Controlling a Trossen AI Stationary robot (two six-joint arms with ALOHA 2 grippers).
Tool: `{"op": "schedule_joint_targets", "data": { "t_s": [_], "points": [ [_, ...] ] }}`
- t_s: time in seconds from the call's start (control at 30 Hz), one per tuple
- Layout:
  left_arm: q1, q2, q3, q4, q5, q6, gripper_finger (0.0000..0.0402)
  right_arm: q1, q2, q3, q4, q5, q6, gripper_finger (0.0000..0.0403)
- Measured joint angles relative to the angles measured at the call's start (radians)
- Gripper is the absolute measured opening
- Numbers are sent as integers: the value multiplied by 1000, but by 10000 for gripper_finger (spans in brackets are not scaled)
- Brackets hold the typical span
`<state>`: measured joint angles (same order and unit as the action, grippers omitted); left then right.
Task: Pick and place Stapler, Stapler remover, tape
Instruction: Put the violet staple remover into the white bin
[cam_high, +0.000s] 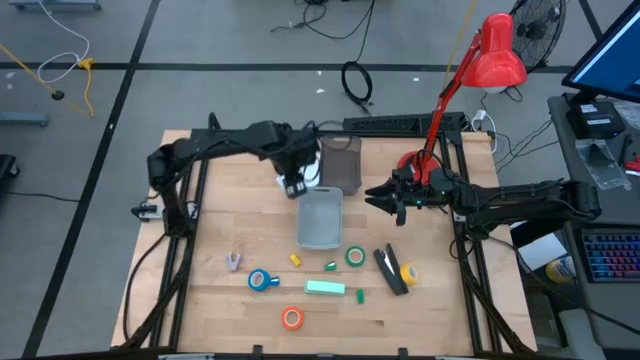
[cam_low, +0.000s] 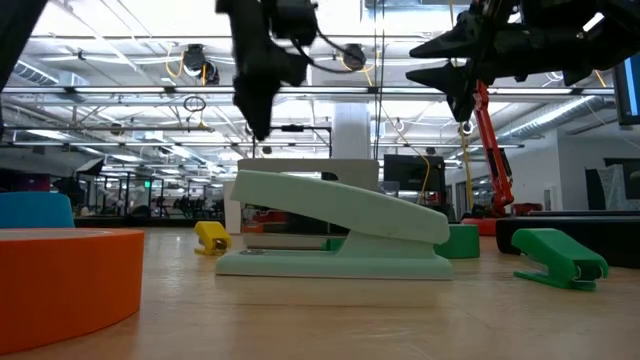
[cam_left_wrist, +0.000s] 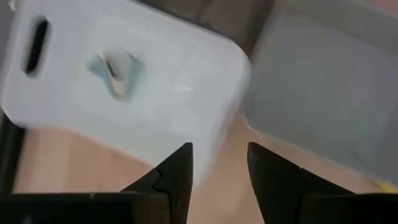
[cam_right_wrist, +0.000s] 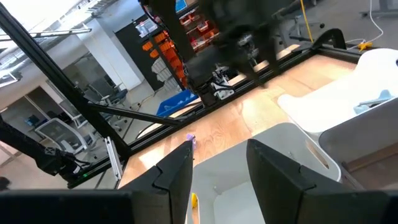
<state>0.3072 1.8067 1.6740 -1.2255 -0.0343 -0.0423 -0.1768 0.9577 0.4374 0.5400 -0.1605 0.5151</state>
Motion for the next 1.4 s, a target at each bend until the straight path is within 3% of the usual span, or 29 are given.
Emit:
{"op": "schedule_joint_targets", "data": {
  "t_s": [0.2, 0.47, 0.83, 1.07, 1.4],
  "points": [
    [-137, -129, -106, -22, -31, -196, 152, 0, 0, 0, 0, 0, -7, 146],
    [-295, -299, -348, -55, -43, -651, 152, 0, 0, 0, 1, -1, -7, 146],
    [-516, -408, -656, -54, 120, -1261, 152, 0, 0, 0, 1, -1, -7, 144],
    [-633, -419, -778, 9, 213, -1432, 152, 0, 0, 0, 6, -1, -7, 145],
    [-719, -442, -912, 156, 227, -1567, 152, 0, 0, 0, 8, -1, -7, 145]
  ]
}}
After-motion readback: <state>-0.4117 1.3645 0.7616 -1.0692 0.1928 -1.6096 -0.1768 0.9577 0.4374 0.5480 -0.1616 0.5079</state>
